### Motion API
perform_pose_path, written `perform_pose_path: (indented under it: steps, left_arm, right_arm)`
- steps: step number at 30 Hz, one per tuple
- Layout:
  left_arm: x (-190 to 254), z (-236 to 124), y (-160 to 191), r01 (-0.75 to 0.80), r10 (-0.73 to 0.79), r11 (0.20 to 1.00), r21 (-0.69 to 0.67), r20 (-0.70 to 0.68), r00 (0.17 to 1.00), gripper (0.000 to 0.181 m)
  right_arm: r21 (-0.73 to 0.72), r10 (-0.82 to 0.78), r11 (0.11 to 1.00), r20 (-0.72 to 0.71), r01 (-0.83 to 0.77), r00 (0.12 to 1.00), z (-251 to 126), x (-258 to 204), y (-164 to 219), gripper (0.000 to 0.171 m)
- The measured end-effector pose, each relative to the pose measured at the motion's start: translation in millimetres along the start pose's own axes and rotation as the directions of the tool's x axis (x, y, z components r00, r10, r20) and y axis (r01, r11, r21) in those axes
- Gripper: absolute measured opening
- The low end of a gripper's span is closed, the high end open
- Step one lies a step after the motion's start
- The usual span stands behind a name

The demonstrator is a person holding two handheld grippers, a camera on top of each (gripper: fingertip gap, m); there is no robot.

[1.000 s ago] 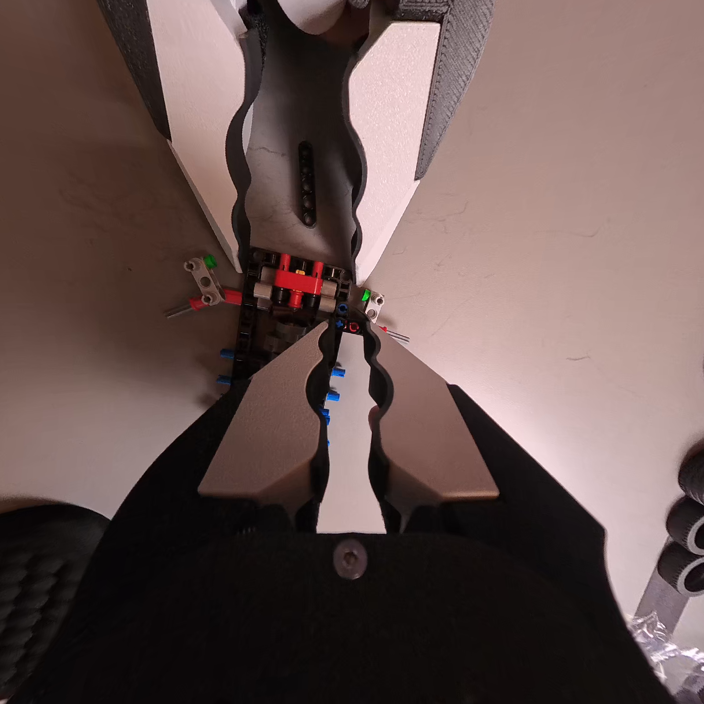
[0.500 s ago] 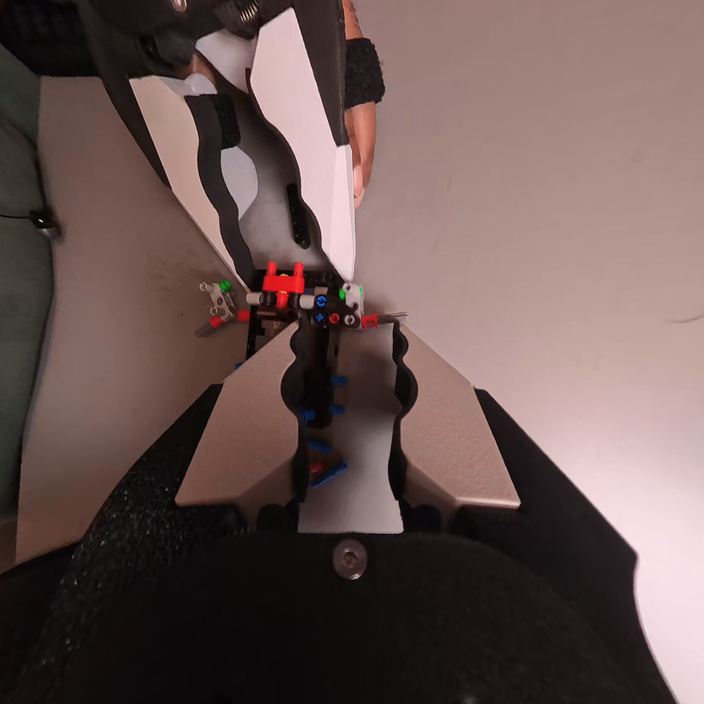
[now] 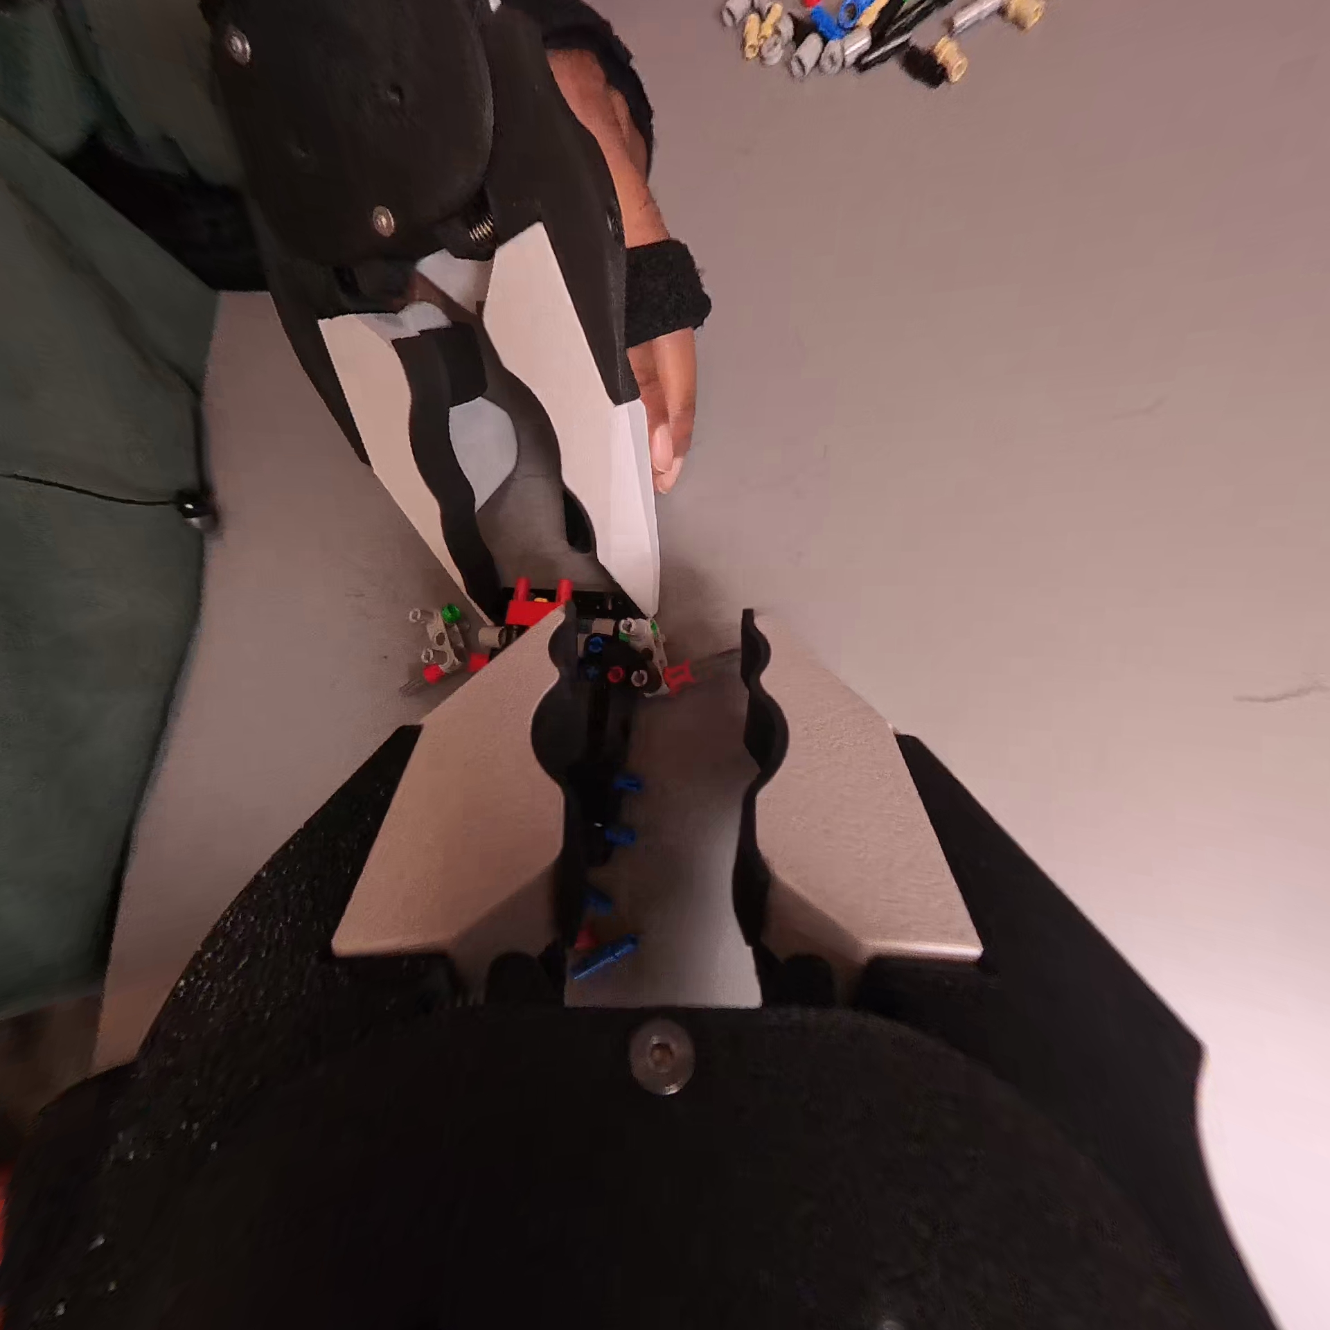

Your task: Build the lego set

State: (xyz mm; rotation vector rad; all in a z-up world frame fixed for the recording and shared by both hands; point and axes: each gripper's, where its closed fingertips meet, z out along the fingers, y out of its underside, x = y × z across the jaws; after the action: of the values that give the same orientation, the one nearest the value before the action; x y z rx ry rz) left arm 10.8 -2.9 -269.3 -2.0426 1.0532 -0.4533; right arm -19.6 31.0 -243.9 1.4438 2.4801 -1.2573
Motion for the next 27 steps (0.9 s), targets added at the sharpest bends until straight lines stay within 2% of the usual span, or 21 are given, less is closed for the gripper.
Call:
perform_pose_path:
  steps: [4, 8, 11, 14, 17, 21, 23, 27]
  left_arm:
    - [0.1, -0.2, 0.2, 0.0, 0.0, 1.0, -0.001, 0.006, 1.0, 0.057]
    - [0.1, -0.2, 0.2, 0.003, -0.003, 1.0, -0.001, 0.003, 1.0, 0.057]
    - [0.2, -0.2, 0.2, 0.003, -0.003, 1.0, 0.0, 0.003, 1.0, 0.057]
    - [-0.1, -0.4, 0.1, 0.001, -0.001, 1.0, 0.001, 0.007, 1.0, 0.056]
    - [-3.3, -1.7, 1.0, -0.016, 0.016, 1.0, 0.001, 0.014, 1.0, 0.056]
    - [-8.2, -2.4, 1.3, -0.035, 0.035, 0.999, 0.006, -0.022, 0.999, 0.056]
    - [-10.9, -1.3, -1.3, -0.048, 0.049, 0.999, 0.017, -0.042, 0.998, 0.056]
    - [-31.3, -0.3, -1.4, -0.045, 0.045, 0.999, 0.01, 0.008, 0.999, 0.057]
  right_arm:
    - [-0.036, 0.031, 0.999, 0.083, -0.028, 0.996, 4.1, -3.4, 8.6, 0.038]
    - [-0.084, 0.02, 0.996, 0.043, -0.017, 0.999, -1.4, -1.2, 18.2, 0.038]
    - [0.005, 0.017, 1.0, 0.009, -0.017, 1.0, -11.7, -2.4, 6.9, 0.039]
    - [0.099, 0.02, 0.995, -0.083, -0.012, 0.996, -34.2, -3.5, 1.9, 0.038]
    - [0.107, 0.003, 0.994, -0.143, 0.012, 0.99, -48.1, -24.1, 24.1, 0.042]
    - [0.02, -0.041, 0.999, -0.318, 0.049, 0.947, -39.4, -40.2, 61.1, 0.055]
    - [-0.006, -0.079, 0.997, -0.388, 0.083, 0.918, -27.2, -43.8, 64.1, 0.061]
    - [-0.038, -0.099, 0.995, -0.569, 0.094, 0.817, -24.1, -23.5, 59.3, 0.047]
